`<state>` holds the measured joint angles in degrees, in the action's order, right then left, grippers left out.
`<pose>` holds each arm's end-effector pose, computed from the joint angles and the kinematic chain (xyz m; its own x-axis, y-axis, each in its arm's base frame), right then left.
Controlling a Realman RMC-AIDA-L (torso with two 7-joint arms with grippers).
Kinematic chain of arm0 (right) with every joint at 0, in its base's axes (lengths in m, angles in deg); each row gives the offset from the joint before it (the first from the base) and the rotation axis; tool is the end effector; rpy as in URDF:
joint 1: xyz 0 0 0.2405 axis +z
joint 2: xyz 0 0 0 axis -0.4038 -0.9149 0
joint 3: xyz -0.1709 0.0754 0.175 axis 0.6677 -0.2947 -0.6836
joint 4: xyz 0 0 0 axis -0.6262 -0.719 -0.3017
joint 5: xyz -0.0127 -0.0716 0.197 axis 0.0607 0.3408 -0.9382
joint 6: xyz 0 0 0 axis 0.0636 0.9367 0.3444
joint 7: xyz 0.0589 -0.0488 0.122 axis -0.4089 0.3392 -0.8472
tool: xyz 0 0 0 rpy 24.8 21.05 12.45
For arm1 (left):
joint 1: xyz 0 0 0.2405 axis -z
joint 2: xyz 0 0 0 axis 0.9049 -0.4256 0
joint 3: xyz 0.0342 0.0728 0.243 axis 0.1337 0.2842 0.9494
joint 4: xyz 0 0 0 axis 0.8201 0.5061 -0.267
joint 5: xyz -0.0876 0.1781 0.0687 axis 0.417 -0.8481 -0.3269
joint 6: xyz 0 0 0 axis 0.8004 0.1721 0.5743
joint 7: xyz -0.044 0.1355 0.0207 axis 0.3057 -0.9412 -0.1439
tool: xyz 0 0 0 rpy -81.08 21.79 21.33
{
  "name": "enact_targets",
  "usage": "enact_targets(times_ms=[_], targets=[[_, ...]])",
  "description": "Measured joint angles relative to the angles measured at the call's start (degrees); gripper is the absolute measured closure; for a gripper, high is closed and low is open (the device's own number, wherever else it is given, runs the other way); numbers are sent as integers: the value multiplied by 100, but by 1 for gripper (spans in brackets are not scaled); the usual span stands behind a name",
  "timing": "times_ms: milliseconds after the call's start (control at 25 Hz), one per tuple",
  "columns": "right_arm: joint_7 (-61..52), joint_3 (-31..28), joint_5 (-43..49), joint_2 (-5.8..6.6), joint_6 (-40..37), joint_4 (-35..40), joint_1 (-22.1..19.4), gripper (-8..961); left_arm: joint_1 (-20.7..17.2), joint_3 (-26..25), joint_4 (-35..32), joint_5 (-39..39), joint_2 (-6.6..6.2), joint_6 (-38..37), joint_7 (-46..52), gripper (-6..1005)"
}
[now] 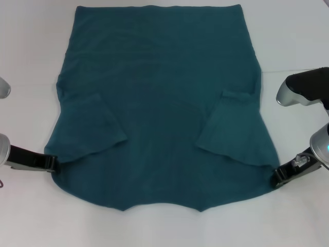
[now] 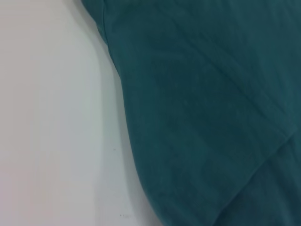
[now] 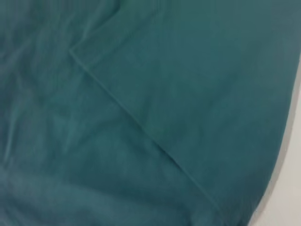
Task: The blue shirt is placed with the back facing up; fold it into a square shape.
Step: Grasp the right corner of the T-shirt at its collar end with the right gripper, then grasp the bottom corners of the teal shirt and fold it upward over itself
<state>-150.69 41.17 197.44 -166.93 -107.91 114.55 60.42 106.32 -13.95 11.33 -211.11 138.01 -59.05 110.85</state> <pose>0.2628 0.3715 0.0096 0.3832 -0.9232 0.0290 -0.7339 -0.3234 -0.5973 -0.2767 0.3963 0.0189 0.4035 0.8956 0.1874 0.8416 -0.2829 -0.4601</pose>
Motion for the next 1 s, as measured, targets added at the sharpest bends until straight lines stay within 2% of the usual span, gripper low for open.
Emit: enact_targets(times_ms=[400,600,720,760,800,840,880,1000], targets=[[114,-35,-32,7,41,44,16,858,-23,0,6,22,9,-5,0,975],[390,-42,-357,32,-158,302,-26,888,-29,-26,9,22,-3,-88,-1,975],[569,-52,-376,45,-580,624,-38,888,13,-50,7,-8,-62,-322,-6,975],[726,-55,-317,50,-974,837,-9,888,29,-64,-6,-12,-93,-426,-5,975],[726,-55,-317,50,-974,837,-9,888,42,-88,-21,-15,-128,-541,-2,975],[870,-50,-273,54,-1435,1066,35,889,42,-88,-21,-15,-128,-541,-2,975],[870,-50,-273,54,-1435,1066,35,889,68,-208,-38,-18,-183,-833,6,975],[1073,-47,-262,55,-1981,1280,124,889,92,-349,-40,-49,-230,-1159,5,975]])
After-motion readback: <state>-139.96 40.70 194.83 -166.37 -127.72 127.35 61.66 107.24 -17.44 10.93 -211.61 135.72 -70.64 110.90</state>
